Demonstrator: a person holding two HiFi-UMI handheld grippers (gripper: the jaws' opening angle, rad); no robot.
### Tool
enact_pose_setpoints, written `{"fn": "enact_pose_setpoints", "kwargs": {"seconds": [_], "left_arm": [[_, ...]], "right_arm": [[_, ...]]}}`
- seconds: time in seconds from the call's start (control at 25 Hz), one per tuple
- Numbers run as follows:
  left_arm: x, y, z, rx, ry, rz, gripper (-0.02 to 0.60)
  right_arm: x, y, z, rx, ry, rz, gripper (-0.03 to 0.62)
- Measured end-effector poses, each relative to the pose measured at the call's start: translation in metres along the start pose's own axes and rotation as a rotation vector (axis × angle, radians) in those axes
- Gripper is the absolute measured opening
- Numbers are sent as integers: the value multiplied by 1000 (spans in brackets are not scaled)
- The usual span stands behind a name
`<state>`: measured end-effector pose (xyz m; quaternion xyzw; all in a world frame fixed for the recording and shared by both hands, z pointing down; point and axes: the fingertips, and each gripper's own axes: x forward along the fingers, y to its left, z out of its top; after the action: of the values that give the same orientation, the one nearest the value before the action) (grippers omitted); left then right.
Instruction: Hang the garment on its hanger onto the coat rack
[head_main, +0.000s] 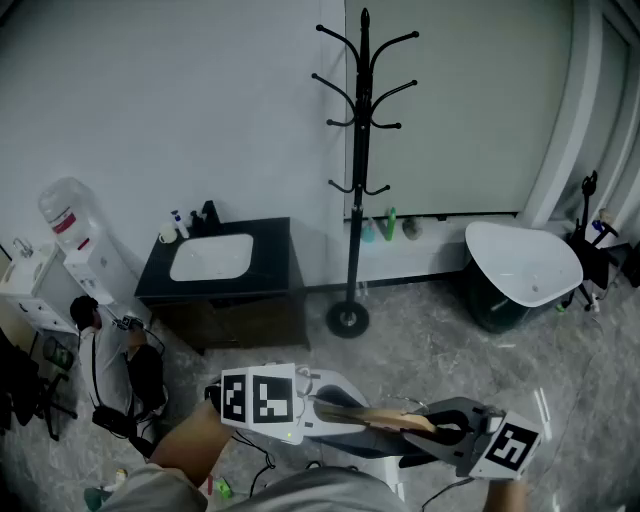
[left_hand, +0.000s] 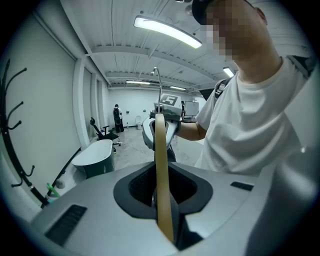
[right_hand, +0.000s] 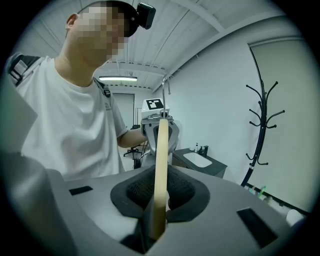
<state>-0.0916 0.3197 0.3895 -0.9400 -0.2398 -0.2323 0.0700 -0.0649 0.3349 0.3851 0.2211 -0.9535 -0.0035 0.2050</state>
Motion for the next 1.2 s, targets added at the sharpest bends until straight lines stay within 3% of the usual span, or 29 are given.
{"fn": "enact_pose_setpoints", "kwargs": {"seconds": [0.64,1.2], "left_arm": [[10,3,3,-27,9,6,54],[47,61,50,-36,25,53,54]], "right_arm": [[-10,-4,-5,31,-24,13,48],[-72,-61,-11,21,-59,58,48]]}}
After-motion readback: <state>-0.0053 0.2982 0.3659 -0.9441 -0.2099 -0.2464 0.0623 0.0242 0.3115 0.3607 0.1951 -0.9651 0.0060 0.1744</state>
